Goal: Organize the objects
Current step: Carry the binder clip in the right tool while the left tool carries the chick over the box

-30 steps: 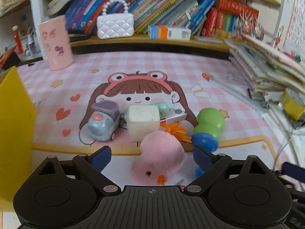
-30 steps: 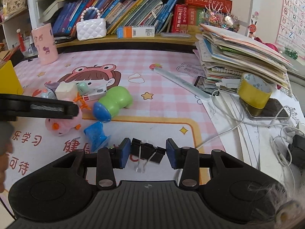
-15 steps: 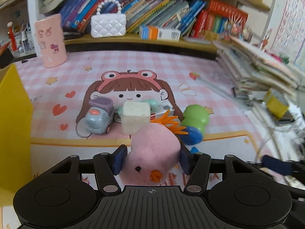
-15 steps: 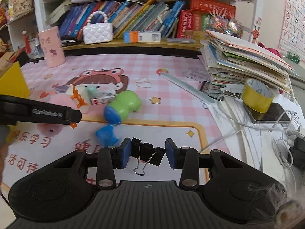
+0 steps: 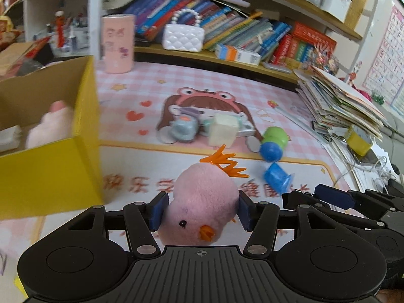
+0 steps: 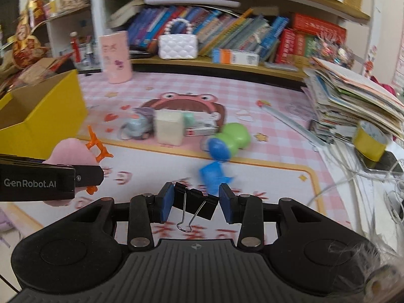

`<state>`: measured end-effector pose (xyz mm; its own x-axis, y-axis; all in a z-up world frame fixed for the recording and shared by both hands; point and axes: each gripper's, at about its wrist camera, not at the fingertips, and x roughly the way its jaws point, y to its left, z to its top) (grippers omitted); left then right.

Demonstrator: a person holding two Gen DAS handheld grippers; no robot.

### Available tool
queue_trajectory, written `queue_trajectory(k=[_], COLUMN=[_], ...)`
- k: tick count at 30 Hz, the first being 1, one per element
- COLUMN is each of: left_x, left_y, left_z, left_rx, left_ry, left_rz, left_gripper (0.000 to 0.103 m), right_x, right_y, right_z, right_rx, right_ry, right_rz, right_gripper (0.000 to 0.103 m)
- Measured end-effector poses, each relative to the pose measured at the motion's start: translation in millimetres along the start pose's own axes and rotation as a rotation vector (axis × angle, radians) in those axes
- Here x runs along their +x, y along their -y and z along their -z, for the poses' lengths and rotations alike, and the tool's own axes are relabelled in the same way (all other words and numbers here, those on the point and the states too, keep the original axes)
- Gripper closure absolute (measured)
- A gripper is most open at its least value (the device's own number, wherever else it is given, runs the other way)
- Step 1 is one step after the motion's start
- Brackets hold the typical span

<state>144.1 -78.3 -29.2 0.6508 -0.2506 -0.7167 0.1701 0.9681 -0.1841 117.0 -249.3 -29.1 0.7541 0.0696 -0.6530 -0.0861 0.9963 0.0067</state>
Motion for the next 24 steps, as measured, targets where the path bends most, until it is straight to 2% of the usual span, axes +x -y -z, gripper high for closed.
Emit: queue_trajectory(k=[14,24], left_x=[-76,-117], left_y=[-91,-141], left_z=[43,72], left_rx=[-0.114,-0.148], left_ry=[0.042,0.048], left_rz=[-0.090,-0.130], left_gripper=[0.047,0.047], right_x=[-35,-56], right_y=[-116,-179], right_z=[14,34], right_rx=[-0.114,-0.138], right_ry=[0.013,0.006], right_rz=[-0.123,-0.174], right_gripper=[0.066,0.066])
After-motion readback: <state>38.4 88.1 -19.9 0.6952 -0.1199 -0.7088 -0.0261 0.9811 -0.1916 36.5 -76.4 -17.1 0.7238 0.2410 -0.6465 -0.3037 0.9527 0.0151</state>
